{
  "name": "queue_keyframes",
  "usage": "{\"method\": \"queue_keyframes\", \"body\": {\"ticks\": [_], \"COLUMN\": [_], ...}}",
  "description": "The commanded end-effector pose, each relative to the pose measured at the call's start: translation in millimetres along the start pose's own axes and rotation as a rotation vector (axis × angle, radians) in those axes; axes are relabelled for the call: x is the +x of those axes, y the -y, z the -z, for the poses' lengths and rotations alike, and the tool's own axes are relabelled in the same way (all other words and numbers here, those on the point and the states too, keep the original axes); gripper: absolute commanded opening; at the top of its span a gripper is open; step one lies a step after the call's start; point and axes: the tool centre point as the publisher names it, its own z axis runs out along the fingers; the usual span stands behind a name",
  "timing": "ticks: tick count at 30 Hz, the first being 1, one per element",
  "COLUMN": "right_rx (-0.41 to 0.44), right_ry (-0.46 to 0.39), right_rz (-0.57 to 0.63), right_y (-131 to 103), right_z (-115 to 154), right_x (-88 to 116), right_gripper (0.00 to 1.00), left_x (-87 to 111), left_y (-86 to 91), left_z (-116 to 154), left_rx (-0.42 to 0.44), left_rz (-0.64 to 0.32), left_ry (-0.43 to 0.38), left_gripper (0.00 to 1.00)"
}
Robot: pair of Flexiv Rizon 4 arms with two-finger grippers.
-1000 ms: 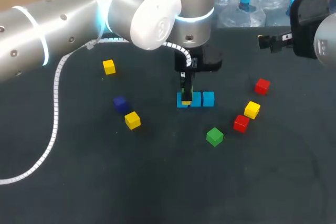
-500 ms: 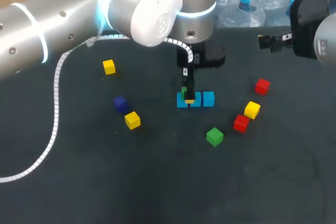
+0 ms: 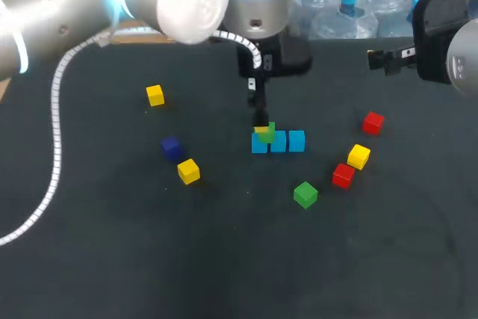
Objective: Place the blue cubes, place green cubes on the blue cubes, place the yellow cubes on the green cubes, then place the red cubes on the yellow cubes, and place purple cube on the red cubes.
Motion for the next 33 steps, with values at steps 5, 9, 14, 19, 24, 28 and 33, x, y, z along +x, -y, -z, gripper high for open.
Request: {"method": "queue_keyframes", "body": {"ticks": [5, 9, 14, 19, 24, 28, 33], "right_rx": [-0.004, -0.004, -0.004, -0.004, -0.004, -0.004, -0.004], "right_ry": [0.010, 0.010, 0.010, 0.010, 0.010, 0.010, 0.010], "right_rz": [-0.001, -0.001, -0.001, -0.001, -0.001, -0.001, -0.001], "right_y": [0.5, 0.5, 0.5, 0.5, 0.5, 0.5, 0.5], "right_z": [-1.6, -1.6, -1.6, -1.6, -1.6, -1.6, -1.6], "right_x": [2.0, 2.0, 2.0, 2.0, 2.0, 2.0, 2.0], "right_gripper": [1.00, 1.00, 1.00, 1.00, 1.00, 1.00, 1.00], "left_x": [17.6, 31.7, 48.7, 53.3, 49.7, 49.7, 28.7], "left_y": [15.8, 14.3, -1.1, -15.0, -24.4, -24.4, -25.4], "left_z": [13.6, 26.4, 43.0, 50.5, 38.0, 38.0, 38.3], "left_rx": [-0.043, -0.076, -0.128, -0.114, 0.057, 0.057, 0.068], "left_rz": [0.012, 0.053, 0.114, 0.108, -0.026, -0.026, 0.002], "left_ry": [-0.022, -0.024, -0.029, -0.033, -0.124, -0.124, 0.044], "left_gripper": [1.00, 1.00, 1.00, 1.00, 1.00, 1.00, 1.00]}}
